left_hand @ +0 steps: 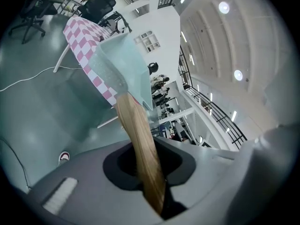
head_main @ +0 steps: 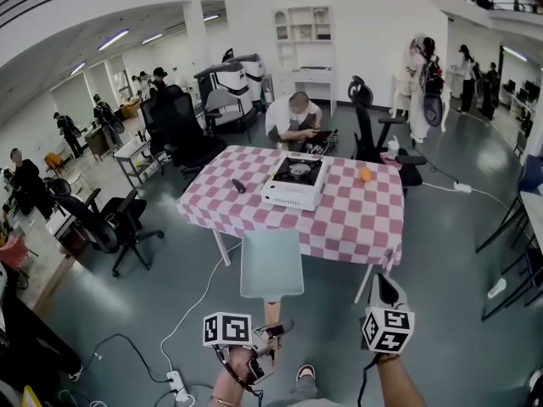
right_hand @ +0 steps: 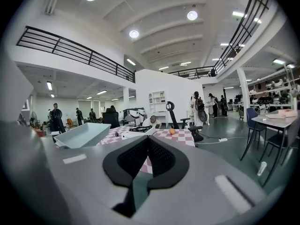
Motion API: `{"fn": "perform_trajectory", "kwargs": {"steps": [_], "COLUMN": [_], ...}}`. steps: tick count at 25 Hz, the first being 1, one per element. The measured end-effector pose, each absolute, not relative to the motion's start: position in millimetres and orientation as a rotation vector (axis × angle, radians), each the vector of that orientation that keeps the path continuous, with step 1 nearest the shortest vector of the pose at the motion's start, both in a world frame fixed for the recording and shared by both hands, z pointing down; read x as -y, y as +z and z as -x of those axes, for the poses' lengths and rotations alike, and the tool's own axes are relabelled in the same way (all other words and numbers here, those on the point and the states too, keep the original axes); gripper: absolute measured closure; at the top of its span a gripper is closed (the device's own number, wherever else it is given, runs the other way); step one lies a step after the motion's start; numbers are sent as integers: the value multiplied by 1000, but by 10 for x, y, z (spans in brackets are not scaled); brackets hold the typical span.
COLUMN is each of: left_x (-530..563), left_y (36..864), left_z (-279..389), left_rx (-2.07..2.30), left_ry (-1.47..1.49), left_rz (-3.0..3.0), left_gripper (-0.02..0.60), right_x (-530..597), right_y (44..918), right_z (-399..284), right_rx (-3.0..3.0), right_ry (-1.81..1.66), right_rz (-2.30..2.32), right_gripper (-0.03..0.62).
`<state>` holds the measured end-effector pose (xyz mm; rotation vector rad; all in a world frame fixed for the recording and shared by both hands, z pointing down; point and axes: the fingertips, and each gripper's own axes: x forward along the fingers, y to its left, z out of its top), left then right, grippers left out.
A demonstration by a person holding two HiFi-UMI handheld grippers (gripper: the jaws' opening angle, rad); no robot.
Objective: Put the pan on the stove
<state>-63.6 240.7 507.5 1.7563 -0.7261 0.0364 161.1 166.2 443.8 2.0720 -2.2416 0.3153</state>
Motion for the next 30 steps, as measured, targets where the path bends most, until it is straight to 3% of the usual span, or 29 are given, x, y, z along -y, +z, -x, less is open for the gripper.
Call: {"fn": "perform_trajectory", "kwargs": {"steps": [30], "left_x": [-538], "left_y": [5143], "left_z": [760], "left_rx": [711], "left_ry": [41], "left_rz": [-1732], "left_gripper": [531], "right_x": [25], "right_y": [4678], "right_z": [-1910], "right_rx": [2075], "right_ry": [399], "right_rz": [-2166], "right_gripper": [585]}}
